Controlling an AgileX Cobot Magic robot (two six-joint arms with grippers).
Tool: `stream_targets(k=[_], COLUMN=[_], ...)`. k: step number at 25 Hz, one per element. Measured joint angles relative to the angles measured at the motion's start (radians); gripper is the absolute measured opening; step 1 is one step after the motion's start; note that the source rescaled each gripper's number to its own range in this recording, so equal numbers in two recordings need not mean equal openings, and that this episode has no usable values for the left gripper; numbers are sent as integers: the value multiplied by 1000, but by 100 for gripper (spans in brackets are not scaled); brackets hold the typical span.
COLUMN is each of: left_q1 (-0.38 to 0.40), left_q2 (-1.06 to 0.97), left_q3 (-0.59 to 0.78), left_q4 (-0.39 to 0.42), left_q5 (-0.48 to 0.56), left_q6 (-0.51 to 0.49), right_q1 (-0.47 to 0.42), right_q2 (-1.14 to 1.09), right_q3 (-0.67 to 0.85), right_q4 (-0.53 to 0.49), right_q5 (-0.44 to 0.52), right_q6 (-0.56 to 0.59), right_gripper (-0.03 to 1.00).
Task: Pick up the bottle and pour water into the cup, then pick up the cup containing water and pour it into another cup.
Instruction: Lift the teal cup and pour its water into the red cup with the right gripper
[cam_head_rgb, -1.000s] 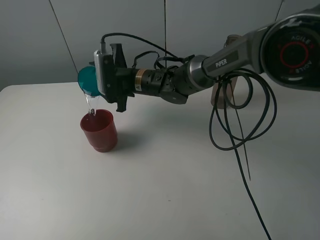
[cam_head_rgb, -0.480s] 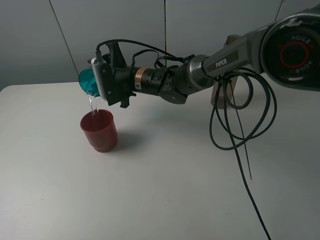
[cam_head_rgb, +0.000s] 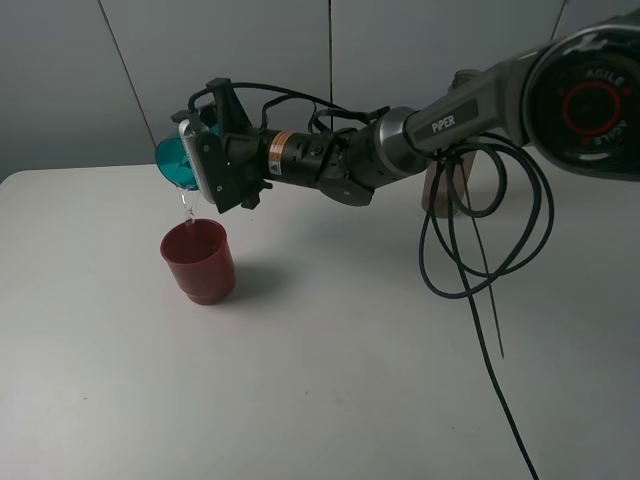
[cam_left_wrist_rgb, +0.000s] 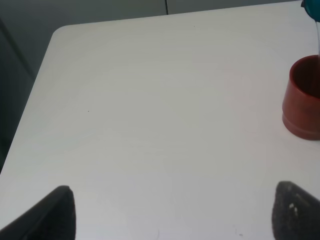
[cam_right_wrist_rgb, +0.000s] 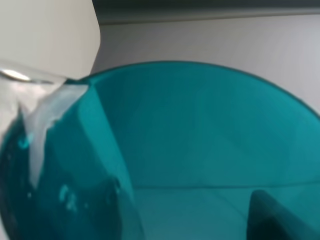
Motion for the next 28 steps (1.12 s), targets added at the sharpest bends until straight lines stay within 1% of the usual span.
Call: stream_targets(k=[6, 17, 24, 28], left_q1=[0, 0, 0, 0], left_q2=[0, 0, 0, 0], left_q3=[0, 0, 0, 0], left_q4=[0, 0, 0, 0], left_q5=[0, 0, 0, 0], left_q6=[0, 0, 0, 0], right_q1=[0, 0, 0, 0], right_q2=[0, 0, 0, 0], right_q3=[0, 0, 0, 0], right_q4=[-2, -71, -127, -131], right_q5=[-13, -20, -20, -20], right_q6=[-78, -202, -222, -256], right_gripper=[10, 10, 10, 10])
